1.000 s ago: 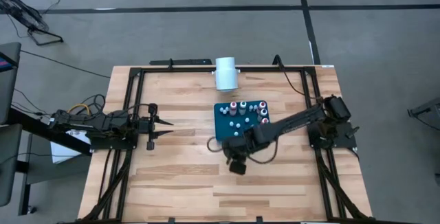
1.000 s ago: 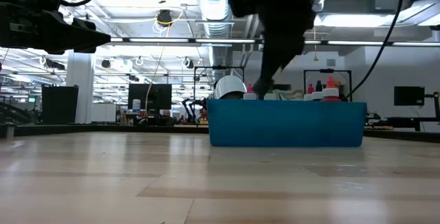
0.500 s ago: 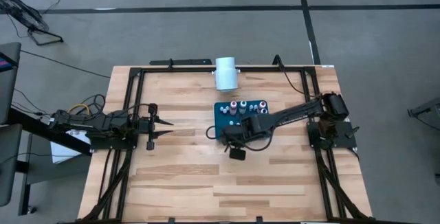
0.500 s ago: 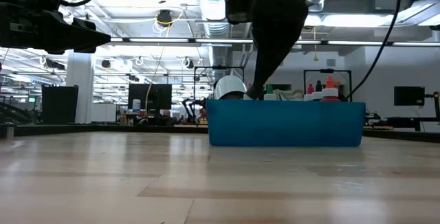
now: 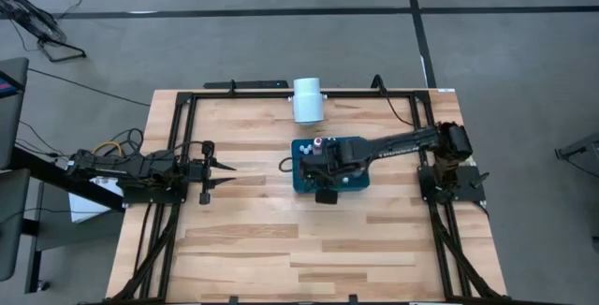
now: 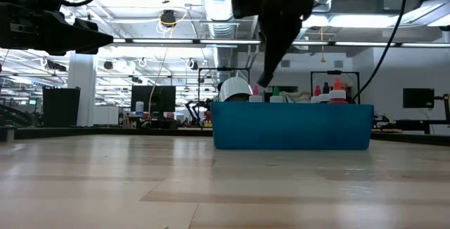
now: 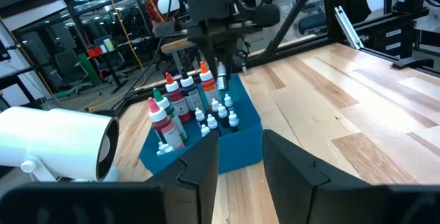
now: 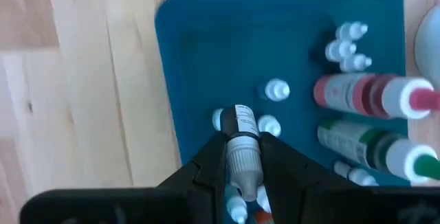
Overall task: Pick & Place food coloring
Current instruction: Put the small black food coloring bottle into the blue bin
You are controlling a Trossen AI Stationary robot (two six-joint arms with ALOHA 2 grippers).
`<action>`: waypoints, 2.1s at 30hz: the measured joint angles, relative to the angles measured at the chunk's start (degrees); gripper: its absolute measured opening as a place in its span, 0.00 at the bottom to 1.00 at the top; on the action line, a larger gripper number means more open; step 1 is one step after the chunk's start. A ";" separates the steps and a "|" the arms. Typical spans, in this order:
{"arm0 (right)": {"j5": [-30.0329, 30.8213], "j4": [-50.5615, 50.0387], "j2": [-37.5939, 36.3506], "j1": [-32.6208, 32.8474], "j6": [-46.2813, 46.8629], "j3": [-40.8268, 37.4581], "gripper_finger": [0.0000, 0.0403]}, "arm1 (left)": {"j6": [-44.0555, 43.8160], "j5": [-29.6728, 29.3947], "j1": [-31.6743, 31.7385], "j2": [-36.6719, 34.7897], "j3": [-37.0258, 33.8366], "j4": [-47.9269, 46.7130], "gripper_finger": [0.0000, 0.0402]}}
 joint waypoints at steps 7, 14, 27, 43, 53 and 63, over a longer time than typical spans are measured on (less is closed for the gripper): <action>-0.32 -7.39 0.00 -3.87 -6.85 0.07 0.17 | 0.00 0.00 0.01 -0.02 0.02 0.01 0.26; -0.36 -10.34 0.00 -7.40 -9.26 -0.73 0.17 | 0.00 0.00 0.00 -0.02 0.02 0.01 0.26; -0.54 -7.49 0.00 -11.51 -9.70 -8.51 0.17 | 0.00 0.00 -0.01 -0.02 0.02 -0.01 0.26; -2.02 -3.24 0.05 -13.70 -14.45 -13.37 0.17 | 0.00 0.00 0.00 -0.02 0.00 0.00 0.26; -2.00 -3.11 6.39 -13.63 -17.22 -9.52 0.17 | 0.00 0.00 0.01 -0.02 0.00 -0.01 0.26; -1.85 -6.73 6.45 -14.11 -17.18 -8.17 0.17 | 0.00 -0.01 0.01 -0.01 0.00 0.01 0.26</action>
